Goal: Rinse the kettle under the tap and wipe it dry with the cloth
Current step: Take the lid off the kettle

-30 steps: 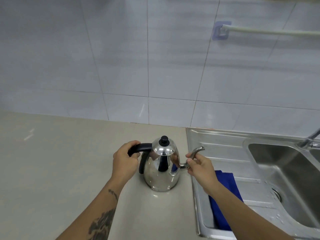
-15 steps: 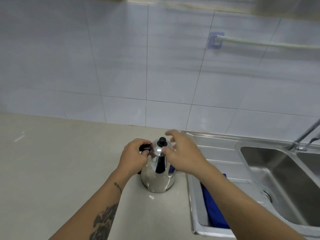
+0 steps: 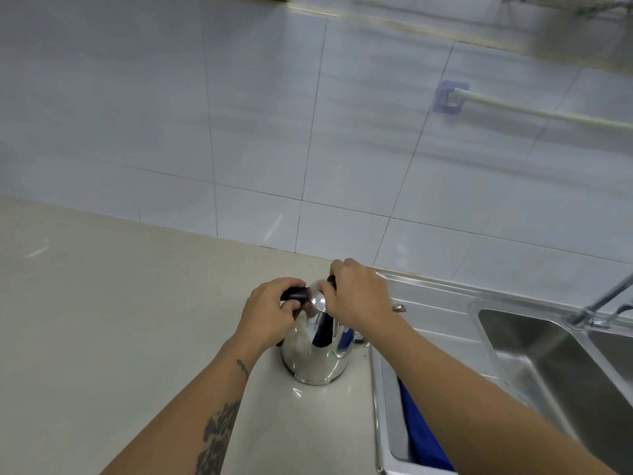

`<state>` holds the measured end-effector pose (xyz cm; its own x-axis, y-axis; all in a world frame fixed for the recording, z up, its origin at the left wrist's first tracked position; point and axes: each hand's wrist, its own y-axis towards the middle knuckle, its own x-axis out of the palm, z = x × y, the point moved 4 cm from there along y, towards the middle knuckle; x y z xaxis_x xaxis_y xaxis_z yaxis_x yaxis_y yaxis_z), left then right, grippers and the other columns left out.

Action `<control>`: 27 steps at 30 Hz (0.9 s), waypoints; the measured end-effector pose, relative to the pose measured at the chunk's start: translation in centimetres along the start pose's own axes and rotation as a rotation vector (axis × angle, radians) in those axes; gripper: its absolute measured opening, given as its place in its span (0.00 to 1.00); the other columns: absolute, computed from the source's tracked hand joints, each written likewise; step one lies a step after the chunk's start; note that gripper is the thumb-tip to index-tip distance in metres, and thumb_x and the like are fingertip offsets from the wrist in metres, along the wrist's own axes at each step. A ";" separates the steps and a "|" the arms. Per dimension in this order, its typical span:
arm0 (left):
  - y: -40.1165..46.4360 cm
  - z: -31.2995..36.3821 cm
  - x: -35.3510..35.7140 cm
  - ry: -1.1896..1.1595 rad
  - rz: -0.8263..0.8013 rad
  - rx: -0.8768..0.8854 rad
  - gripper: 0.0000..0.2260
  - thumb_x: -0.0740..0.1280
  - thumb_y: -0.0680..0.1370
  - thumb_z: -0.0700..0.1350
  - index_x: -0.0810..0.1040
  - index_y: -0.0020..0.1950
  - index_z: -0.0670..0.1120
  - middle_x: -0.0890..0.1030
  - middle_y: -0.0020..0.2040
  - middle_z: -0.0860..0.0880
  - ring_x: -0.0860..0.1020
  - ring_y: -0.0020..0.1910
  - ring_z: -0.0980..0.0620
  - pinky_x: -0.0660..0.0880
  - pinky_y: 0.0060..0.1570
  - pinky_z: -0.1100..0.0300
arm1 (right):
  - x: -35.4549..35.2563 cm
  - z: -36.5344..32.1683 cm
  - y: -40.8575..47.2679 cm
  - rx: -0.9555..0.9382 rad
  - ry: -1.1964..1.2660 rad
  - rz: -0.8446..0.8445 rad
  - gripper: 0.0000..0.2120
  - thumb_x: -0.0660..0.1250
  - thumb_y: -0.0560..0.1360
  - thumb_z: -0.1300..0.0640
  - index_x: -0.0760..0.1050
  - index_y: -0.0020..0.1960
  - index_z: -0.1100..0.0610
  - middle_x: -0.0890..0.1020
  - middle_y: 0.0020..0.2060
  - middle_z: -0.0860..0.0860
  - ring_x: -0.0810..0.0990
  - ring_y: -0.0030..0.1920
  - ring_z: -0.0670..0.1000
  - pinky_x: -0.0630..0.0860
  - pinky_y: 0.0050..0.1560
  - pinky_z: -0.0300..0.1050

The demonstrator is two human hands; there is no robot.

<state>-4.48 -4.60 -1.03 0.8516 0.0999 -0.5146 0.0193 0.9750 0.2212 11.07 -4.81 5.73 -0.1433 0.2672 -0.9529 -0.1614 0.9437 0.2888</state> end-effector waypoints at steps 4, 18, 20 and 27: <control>0.0 -0.1 0.0 0.019 0.016 0.000 0.16 0.66 0.75 0.35 0.82 0.57 0.52 0.82 0.52 0.57 0.78 0.55 0.53 0.74 0.60 0.57 | 0.4 0.3 -0.5 0.058 0.078 0.054 0.16 0.60 0.79 0.44 0.75 0.52 0.57 0.77 0.49 0.52 0.76 0.49 0.56 0.67 0.41 0.46; 0.1 -1.0 -0.2 -0.077 0.034 -0.053 0.16 0.68 0.75 0.34 0.83 0.53 0.55 0.83 0.50 0.59 0.80 0.53 0.56 0.76 0.60 0.56 | -5.5 5.7 0.8 0.184 0.531 0.216 0.11 0.67 0.76 0.48 0.83 0.47 0.54 0.84 0.41 0.48 0.81 0.44 0.50 0.78 0.47 0.48; 0.3 -0.8 0.0 -0.059 0.027 -0.046 0.16 0.68 0.75 0.34 0.83 0.54 0.54 0.83 0.50 0.58 0.80 0.53 0.56 0.76 0.59 0.57 | -5.0 4.1 -0.5 0.105 0.585 0.106 0.09 0.69 0.75 0.47 0.82 0.47 0.52 0.83 0.41 0.45 0.81 0.44 0.46 0.80 0.50 0.48; 0.6 -0.2 0.0 -0.005 -0.004 -0.034 0.15 0.69 0.74 0.36 0.83 0.56 0.52 0.84 0.52 0.55 0.80 0.54 0.54 0.74 0.62 0.58 | -0.2 2.4 -8.1 -0.027 0.513 -0.055 0.12 0.66 0.73 0.41 0.79 0.44 0.49 0.80 0.41 0.44 0.79 0.43 0.45 0.79 0.46 0.49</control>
<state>-4.56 -3.99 -1.10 0.8539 0.0951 -0.5117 0.0050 0.9816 0.1907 14.78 -12.05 3.36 -0.5933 0.0810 -0.8009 -0.2063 0.9464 0.2486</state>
